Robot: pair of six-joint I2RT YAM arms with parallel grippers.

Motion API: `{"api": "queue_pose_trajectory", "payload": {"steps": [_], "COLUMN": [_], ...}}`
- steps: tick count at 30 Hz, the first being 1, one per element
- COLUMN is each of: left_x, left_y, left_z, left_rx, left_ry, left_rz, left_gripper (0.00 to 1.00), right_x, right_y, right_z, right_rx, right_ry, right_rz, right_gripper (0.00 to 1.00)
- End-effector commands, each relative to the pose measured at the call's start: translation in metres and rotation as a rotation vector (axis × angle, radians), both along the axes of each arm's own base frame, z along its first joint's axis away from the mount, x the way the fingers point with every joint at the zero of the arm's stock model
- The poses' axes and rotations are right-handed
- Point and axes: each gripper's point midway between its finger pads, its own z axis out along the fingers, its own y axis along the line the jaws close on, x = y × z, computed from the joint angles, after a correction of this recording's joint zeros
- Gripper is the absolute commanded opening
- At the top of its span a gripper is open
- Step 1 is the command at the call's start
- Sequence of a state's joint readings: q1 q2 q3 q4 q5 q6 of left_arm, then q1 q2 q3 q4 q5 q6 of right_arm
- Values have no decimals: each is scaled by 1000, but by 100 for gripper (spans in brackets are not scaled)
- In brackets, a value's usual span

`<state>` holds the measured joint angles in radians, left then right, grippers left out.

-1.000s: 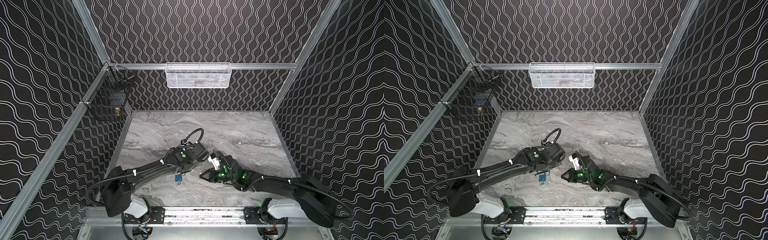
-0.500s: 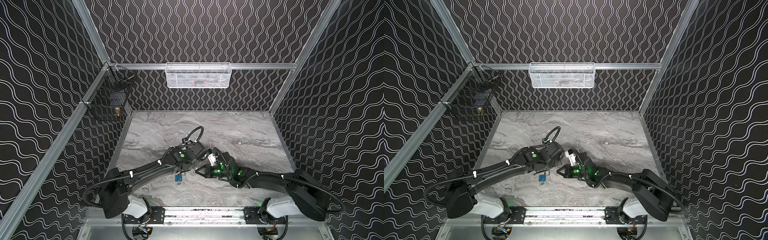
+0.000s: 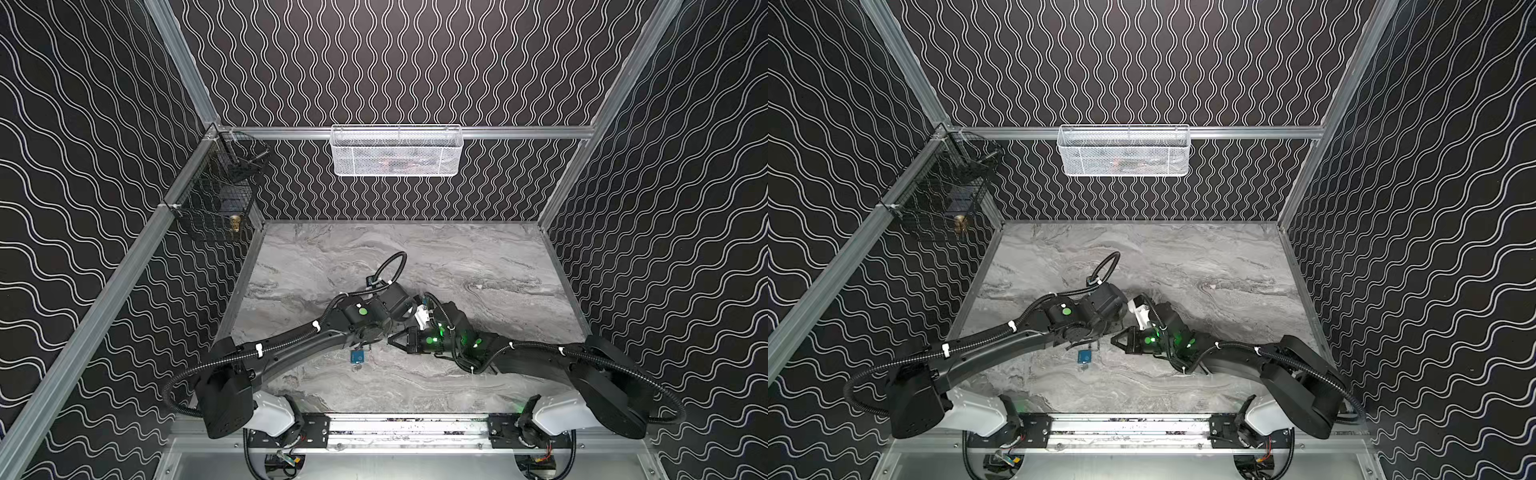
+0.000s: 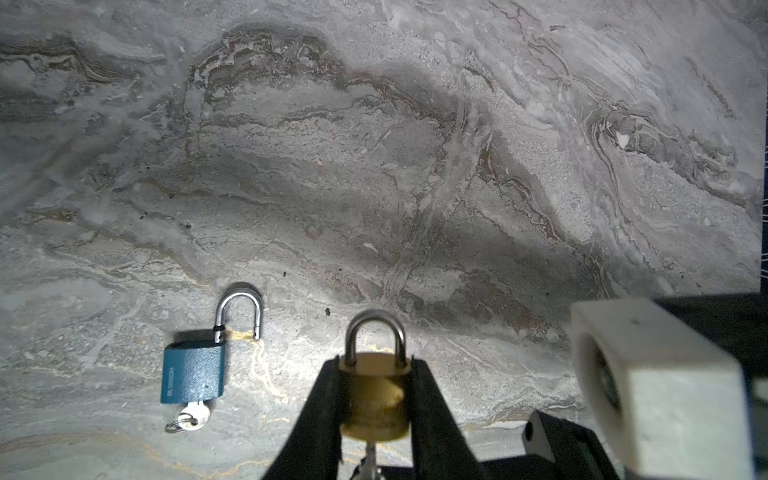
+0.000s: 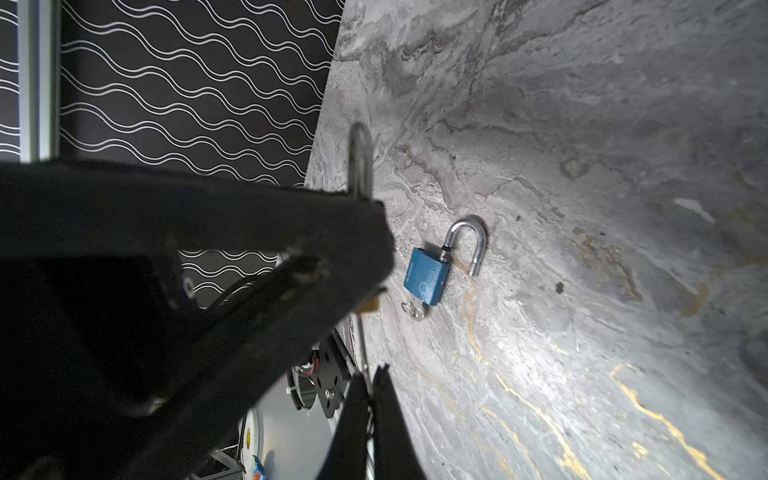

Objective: Unlock with the key

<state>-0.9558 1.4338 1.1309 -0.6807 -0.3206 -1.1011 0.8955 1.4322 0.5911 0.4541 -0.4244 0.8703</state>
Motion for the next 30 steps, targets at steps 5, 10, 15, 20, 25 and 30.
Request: {"api": "queue_pose_trajectory", "payload": {"steps": [5,10,15,20,25,30], "left_x": [0,0,1,2,3,3], "left_y": [-2,-2,0,-1,1,1], "left_z": [4,5,6,10,12,10], "left_rx": [-7,-7,1,-8,-8,-5], "left_ry": [-10,-12,-18,-29,-37,-30], "left_rz": [-16,-12,-4,-2,8,11], "left_gripper": [0,0,0,0,0,0], "right_x": [9,11,11,7,5,2], "right_y": [1,-2,0,1,1,4], "right_z": [14,15,20,17,16,16], "right_rx": [34,26,31,39,32,30], "right_ry": [-51,-52,-62,-46,-51,-55], "right_rz": [-24,-34,-17,-4,0,15], "right_gripper": [0,0,0,0,0,0]}}
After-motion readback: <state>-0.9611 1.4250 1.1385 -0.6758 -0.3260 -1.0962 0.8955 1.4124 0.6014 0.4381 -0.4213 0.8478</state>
